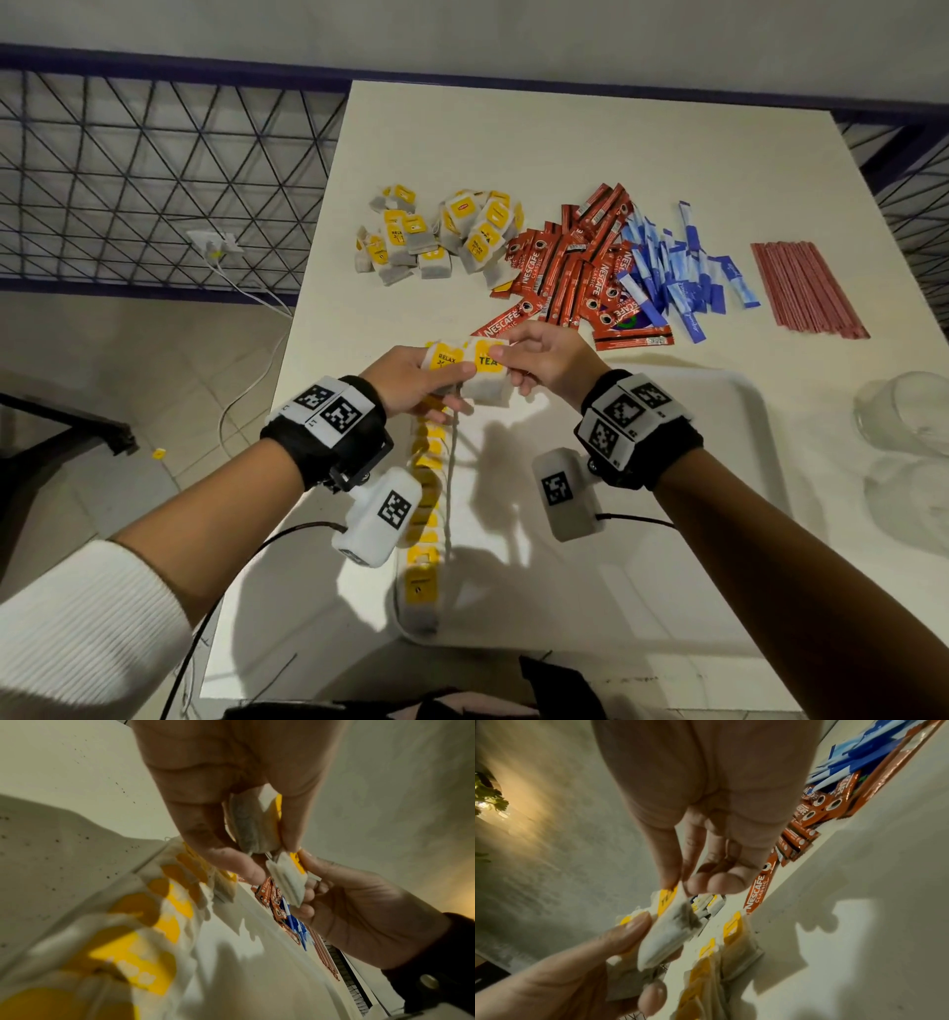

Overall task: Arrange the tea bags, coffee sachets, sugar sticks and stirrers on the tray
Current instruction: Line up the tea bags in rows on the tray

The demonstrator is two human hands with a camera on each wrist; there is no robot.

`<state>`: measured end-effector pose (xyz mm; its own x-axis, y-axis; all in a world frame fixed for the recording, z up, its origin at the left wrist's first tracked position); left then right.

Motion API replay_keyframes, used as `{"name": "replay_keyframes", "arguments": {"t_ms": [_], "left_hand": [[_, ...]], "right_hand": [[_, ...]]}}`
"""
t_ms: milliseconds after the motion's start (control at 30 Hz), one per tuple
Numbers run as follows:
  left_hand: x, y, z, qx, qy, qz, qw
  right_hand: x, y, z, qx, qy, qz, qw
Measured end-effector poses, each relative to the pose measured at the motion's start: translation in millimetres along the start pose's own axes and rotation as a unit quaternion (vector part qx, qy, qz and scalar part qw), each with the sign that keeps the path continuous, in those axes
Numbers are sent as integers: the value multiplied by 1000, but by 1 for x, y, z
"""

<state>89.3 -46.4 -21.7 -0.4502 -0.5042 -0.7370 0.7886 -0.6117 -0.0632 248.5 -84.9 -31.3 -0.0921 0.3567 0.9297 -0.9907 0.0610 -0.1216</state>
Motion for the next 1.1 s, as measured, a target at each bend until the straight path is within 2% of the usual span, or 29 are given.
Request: {"name": "replay_keyframes", "arguments": {"t_ms": [133,267,600,733,900,1100], "left_hand": [[7,-6,0,8,-20,-48,999],[15,-18,2,5,-10,-96,995],[10,-37,3,-26,22,-84,996],[9,-38,-1,-20,24,-91,995],[9,-39,-6,-17,23,-100,995],[7,-41,-12,-18,11,-93,995]], "right_hand": [[-11,2,-7,20,17,50,998],[-20,6,-11,29,41,67,997],[-19,9,-26,-6,75,122,990],[-15,6,-21,27,76,147,986],[-17,13,-18,56,91,123,987],[-20,20,-27,-17,94,125,987]]}}
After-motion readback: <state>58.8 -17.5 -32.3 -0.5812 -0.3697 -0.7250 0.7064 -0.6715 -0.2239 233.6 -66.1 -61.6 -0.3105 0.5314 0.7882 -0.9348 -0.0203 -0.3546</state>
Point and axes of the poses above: each hand's wrist, its own z-axis away from the middle knuckle, its own y-axis out of the palm, x = y × z, the point moved 2 cm from there along -z, towards the middle knuckle, and after that the axes turned 4 degrees about -y, right-handed, at the moved point
